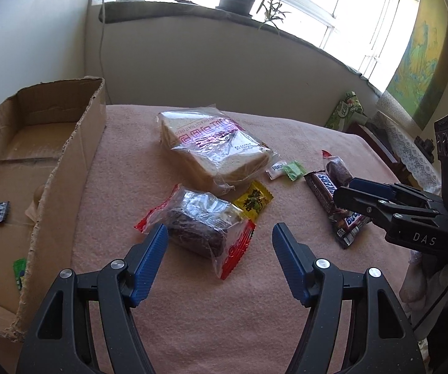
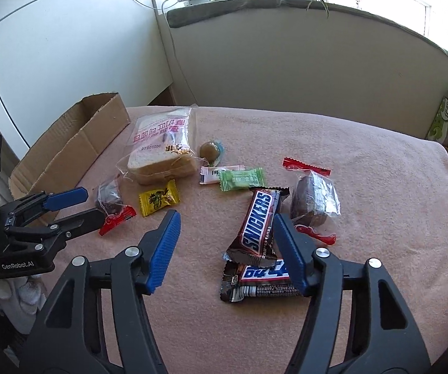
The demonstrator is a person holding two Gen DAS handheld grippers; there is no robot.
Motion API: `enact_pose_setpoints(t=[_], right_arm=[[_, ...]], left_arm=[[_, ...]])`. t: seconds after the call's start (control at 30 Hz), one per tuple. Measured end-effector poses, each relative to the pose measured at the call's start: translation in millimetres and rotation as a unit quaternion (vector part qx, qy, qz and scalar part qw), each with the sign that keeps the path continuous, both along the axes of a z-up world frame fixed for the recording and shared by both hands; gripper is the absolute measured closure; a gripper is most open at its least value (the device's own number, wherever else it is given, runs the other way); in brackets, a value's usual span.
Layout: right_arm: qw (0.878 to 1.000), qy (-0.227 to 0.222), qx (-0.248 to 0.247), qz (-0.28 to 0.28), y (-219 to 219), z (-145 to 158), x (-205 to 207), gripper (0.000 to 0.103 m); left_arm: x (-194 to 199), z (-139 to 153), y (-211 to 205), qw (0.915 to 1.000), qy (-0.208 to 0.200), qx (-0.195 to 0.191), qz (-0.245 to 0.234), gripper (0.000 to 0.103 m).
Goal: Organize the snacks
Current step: 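Move both grippers back to the snacks, right toward the Snickers bar, then grasp the Snickers bar with right gripper while left grasps the clear bag of dark snack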
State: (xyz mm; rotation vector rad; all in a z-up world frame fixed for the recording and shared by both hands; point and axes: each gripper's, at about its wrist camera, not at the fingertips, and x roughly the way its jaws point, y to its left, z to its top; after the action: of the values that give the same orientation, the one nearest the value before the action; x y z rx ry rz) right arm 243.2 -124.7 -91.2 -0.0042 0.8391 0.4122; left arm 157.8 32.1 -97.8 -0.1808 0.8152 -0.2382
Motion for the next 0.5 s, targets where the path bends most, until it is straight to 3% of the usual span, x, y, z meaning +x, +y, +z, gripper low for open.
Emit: enact_pose_setpoints(t=[0.5], right_arm=[[0.997, 0.034, -0.07, -0.011, 18.4, -33.6, 40.5, 0.049]], left_arm=[[21.6, -9.5, -3.6, 0.9988, 0.015, 0.044, 0.013, 0.029]])
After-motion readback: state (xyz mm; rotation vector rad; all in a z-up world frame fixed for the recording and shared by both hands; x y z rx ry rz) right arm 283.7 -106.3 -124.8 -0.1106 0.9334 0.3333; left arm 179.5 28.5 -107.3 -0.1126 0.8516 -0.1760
